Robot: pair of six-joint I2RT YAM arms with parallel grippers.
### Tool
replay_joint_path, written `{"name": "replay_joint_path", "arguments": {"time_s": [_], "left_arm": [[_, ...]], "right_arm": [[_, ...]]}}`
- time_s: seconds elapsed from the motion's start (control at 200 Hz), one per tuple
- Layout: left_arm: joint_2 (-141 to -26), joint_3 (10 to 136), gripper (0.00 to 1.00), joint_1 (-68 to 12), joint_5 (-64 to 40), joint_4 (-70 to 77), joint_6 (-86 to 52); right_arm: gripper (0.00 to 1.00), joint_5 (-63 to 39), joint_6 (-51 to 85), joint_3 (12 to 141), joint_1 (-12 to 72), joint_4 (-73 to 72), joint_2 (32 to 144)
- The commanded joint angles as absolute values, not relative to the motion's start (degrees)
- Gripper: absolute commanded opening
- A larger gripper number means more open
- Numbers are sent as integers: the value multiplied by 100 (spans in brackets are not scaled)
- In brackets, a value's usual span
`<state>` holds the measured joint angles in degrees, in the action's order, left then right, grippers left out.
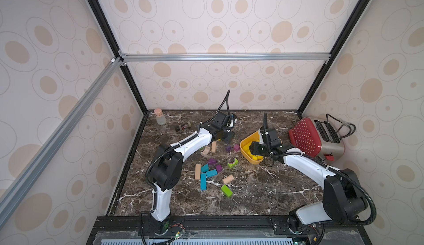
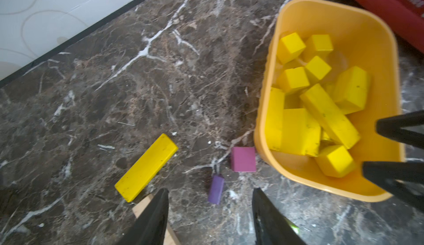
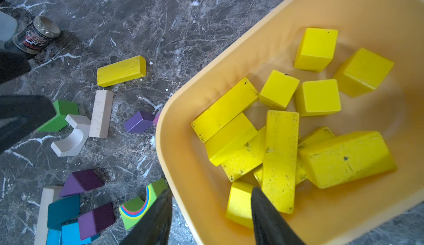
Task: Pick out the yellow building blocks
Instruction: Place the building block in the storage box, then pick up the building block from the center of the board.
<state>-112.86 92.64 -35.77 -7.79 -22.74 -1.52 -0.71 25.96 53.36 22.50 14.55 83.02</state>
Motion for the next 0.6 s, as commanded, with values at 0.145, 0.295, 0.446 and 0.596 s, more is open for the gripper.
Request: {"name": "replay_joint_path", "arguments": {"time_s": [0.145, 0.295, 0.446, 0.596], "left_arm": [[-11373, 9514, 59, -3590, -889, -2703, 221], [-11438, 9491, 59, -3561, -993, -2762, 296], [-11591, 9601, 59, -3523, -951, -2898, 382], [-11771, 9717, 59, -3469, -997, -2956, 435]], "right_arm": [[57, -248, 2708, 5434, 2602, 1420, 8130], [57, -308, 2812, 5338, 2823, 1225, 8105], [57, -281, 2860, 5347, 2980, 1169, 8195], [56, -317, 2828, 5511, 2998, 1264, 8356]]}}
